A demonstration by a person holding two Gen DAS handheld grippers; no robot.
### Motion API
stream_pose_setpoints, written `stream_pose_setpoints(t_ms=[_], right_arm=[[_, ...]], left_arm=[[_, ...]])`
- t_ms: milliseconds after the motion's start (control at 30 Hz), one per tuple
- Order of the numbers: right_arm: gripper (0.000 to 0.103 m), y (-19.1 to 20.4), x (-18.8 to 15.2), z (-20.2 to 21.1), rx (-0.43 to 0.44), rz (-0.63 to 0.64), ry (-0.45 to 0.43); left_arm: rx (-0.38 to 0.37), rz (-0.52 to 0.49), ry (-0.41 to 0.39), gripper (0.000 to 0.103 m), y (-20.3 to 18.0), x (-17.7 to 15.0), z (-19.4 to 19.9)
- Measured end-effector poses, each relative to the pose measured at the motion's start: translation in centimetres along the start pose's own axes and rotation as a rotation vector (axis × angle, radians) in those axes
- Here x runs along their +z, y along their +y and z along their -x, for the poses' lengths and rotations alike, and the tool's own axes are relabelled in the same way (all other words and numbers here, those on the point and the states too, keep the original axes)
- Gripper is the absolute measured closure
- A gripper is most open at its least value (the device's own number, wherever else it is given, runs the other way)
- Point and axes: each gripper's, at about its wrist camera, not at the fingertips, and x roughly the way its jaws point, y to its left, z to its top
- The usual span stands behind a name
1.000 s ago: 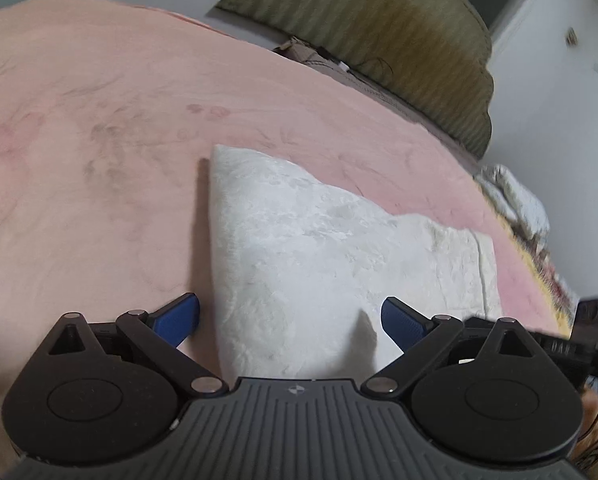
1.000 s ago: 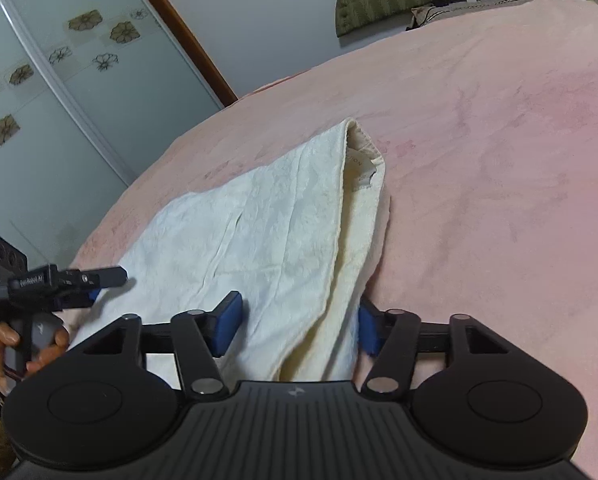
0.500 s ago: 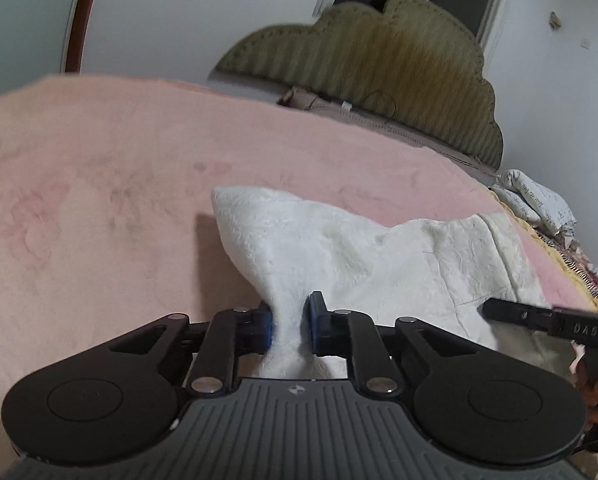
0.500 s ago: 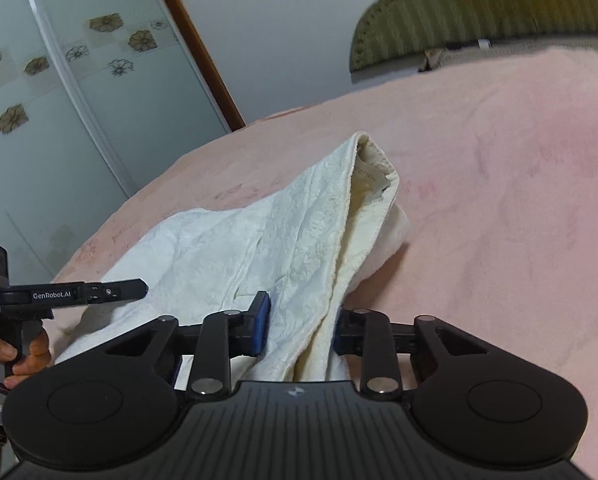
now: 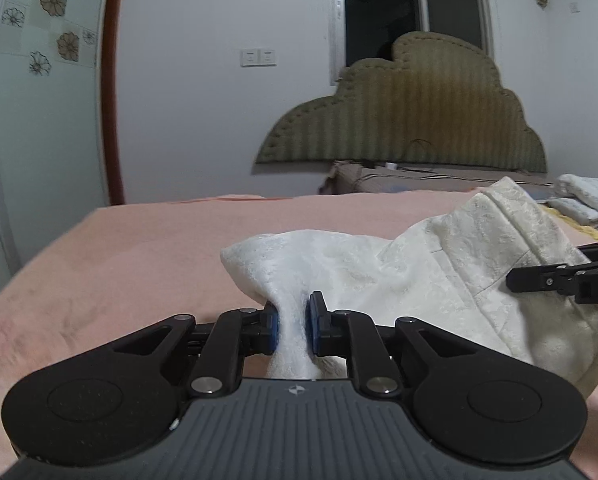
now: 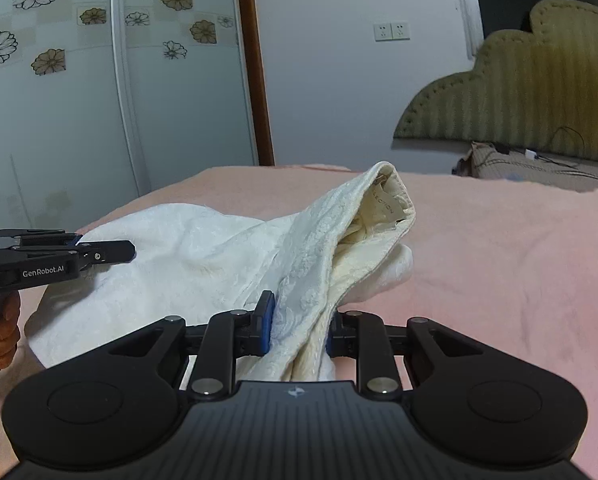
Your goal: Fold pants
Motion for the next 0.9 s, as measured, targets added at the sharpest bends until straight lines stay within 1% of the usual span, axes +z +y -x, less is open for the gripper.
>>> stream_pose_setpoints(t_ms=[133, 200, 300, 367, 400, 433, 467, 500, 533, 567, 600, 633, 667, 700, 733, 800, 833, 867, 900], right_arm=[[0.080, 0.6, 1.8, -4.5, -0.012, 0.014, 0.019], [0.080, 1.2, 2.0, -6.6, -0.027, 0.029, 0.045], [0.080, 1.4, 1.3, -9.5, -0.047, 0.027, 0.114], [0.075, 1.3, 0.3, -10.8, -0.080, 0.024, 0.150], [0.066, 1.0, -0.1, -11.0, -0.100, 0.017, 0.152], [0.060, 0.6, -0.4, -11.0, -0.109, -0.009, 0.154], [0.057, 0.0, -0.6, -10.8, -0.109, -0.042, 0.162], [0.052, -0.7, -0.9, -10.6, -0.110, -0.076, 0.171], [0.051, -1.2, -1.0, -10.1, -0.125, -0.092, 0.169], [0.051, -1.4, -1.0, -9.3, -0.160, -0.090, 0.149], [0.051, -1.3, -0.9, -8.3, -0.219, -0.070, 0.115], [0.050, -1.0, -0.9, -7.2, -0.277, -0.044, 0.078], [0.049, -0.6, -1.0, -6.1, -0.293, -0.022, 0.048], [0.049, -0.1, -1.1, -5.2, -0.268, -0.008, 0.024], [0.049, 0.6, -1.4, -4.3, -0.219, 0.005, 0.010], [0.051, 2.3, -2.1, -3.7, -0.136, 0.069, 0.023], [0.051, 3.2, -2.7, -3.9, -0.121, 0.120, 0.049], [0.051, 3.8, -3.2, -4.4, -0.132, 0.161, 0.087], [0.051, 4.1, -3.8, -5.1, -0.166, 0.185, 0.124]], left_arm=[[0.069, 0.018, 0.026, 0.086, 1.6, 0.9, -2.7], [0.097, 0.028, 0.062, 0.086, 2.1, 0.7, -4.2], [0.129, 0.061, 0.137, 0.086, 2.8, -0.6, -6.1], [0.147, 0.069, 0.157, 0.080, 3.0, -1.6, -6.8], [0.147, 0.074, 0.159, 0.078, 3.3, -2.0, -6.9], [0.151, 0.075, 0.162, 0.070, 3.4, -2.0, -6.8], [0.159, 0.074, 0.162, 0.062, 3.6, -1.9, -6.6], [0.162, 0.076, 0.155, 0.059, 3.8, -1.7, -6.1], [0.177, 0.082, 0.142, 0.055, 4.1, -1.5, -5.6], [0.198, 0.097, 0.123, 0.051, 4.4, -1.5, -4.8], [0.204, 0.117, 0.108, 0.048, 4.6, -1.5, -4.1], [0.195, 0.136, 0.102, 0.044, 4.7, -1.6, -3.5], [0.181, 0.153, 0.104, 0.042, 4.7, -1.8, -2.8], [0.167, 0.160, 0.116, 0.041, 4.5, -2.0, -2.3], [0.155, 0.152, 0.132, 0.040, 4.1, -2.3, -1.9], [0.170, 0.088, 0.170, 0.036, 2.8, -2.8, -1.8], [0.188, 0.049, 0.186, 0.033, 2.3, -3.1, -2.0], [0.209, 0.008, 0.194, 0.030, 1.9, -3.4, -2.2], [0.226, -0.018, 0.195, 0.027, 1.7, -3.8, -2.3]])
